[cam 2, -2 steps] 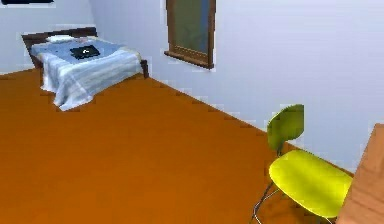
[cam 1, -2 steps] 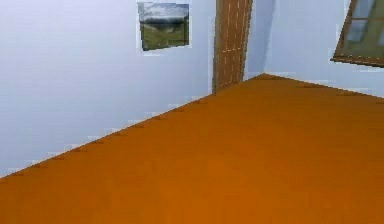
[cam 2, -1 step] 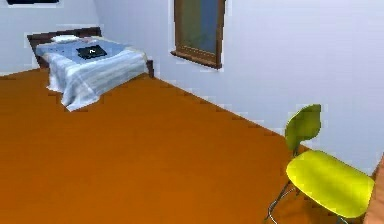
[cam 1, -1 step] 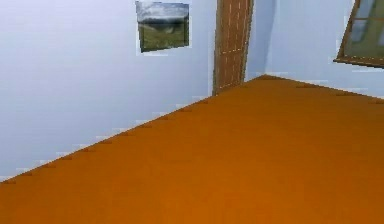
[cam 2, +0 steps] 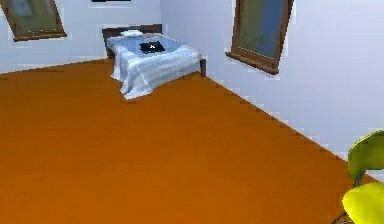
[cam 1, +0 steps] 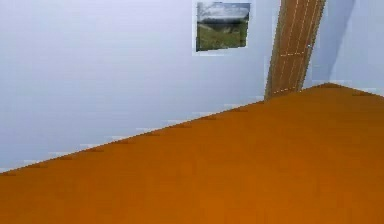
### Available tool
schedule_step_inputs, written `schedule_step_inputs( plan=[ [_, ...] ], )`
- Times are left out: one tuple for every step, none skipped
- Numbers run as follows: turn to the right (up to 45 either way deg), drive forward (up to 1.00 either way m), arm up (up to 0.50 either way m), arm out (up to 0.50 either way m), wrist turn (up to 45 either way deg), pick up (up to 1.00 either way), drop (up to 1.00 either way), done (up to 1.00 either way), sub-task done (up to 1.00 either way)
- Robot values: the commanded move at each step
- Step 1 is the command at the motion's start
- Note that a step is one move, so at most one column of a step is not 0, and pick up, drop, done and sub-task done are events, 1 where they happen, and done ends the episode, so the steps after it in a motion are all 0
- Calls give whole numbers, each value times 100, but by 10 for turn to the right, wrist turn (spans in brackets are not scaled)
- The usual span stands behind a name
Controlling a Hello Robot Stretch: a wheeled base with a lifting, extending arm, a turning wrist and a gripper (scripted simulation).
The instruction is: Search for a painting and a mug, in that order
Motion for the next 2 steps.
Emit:
schedule_step_inputs(
  plan=[
    [0, 100, 0, 0, 0, 0, 0, 0, 0],
    [-30, 0, 0, 0, 0, 0, 0, 0, 0]
  ],
)
